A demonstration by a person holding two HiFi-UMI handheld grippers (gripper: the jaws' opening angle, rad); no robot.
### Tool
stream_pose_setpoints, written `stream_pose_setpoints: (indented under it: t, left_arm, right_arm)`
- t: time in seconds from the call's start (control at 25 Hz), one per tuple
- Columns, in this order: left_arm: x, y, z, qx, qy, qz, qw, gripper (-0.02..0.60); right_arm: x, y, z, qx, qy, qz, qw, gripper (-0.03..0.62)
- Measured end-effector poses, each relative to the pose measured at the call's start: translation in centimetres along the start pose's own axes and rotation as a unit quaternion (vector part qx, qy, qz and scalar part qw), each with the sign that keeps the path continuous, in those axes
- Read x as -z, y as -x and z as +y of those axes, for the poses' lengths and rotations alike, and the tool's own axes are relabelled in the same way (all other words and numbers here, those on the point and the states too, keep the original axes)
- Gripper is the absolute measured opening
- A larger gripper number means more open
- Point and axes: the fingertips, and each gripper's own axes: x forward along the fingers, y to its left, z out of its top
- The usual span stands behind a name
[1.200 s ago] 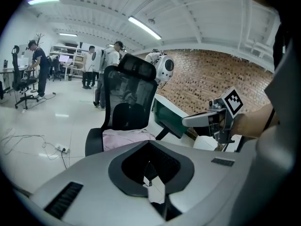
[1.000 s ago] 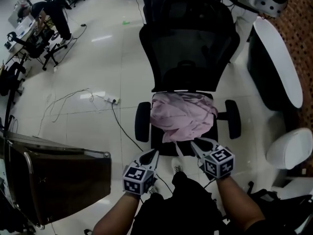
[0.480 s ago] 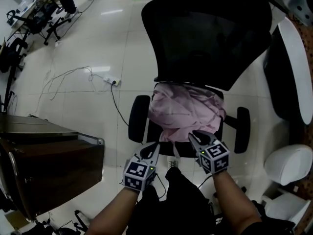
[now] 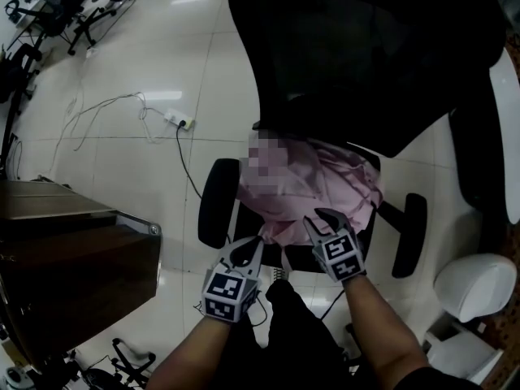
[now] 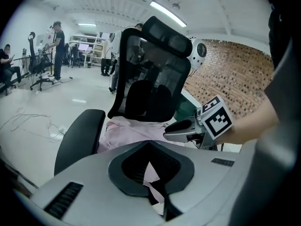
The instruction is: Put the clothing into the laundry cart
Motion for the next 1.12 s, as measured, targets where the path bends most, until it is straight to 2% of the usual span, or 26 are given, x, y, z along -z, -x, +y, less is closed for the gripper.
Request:
stream_pose_setpoints:
  t: [0.28,0.72,0.92,1.04,1.12]
  left_arm:
    - [2.1,-2.4,2.2,-0.011,0.006,0.011,0.9999,-0.002]
    - [5.0,-5.9,4.0,-0.019,0.030,0.033,0.9988,-0.002]
    - [5.6,-7.0,4.1,-0.014,0.029,0.040,0.9987,-0.002]
    - [5.9,-7.2,4.1,-0.010,0.031,0.040,0.9987,-0.002]
    - [5.9,-7.1,4.1,-0.010,0.034,0.040,0.9986,-0.002]
  right_arm:
    - [1.2,-5.4,-1.6,0.003,0.020,0.017,1.000,0.153]
    - [3.2,-9.3,-2.5,-0.005,0.022,0.044,0.999,0.187]
    - [5.0,-11.9,-2.4,-0.002,0.067,0.076,0.995,0.216]
    - [6.9,-13.7,-2.1,0.000,0.115,0.109,0.987,0.255]
    - [7.4,-14.5,-2.1,0.008,0.138,0.119,0.983,0.258]
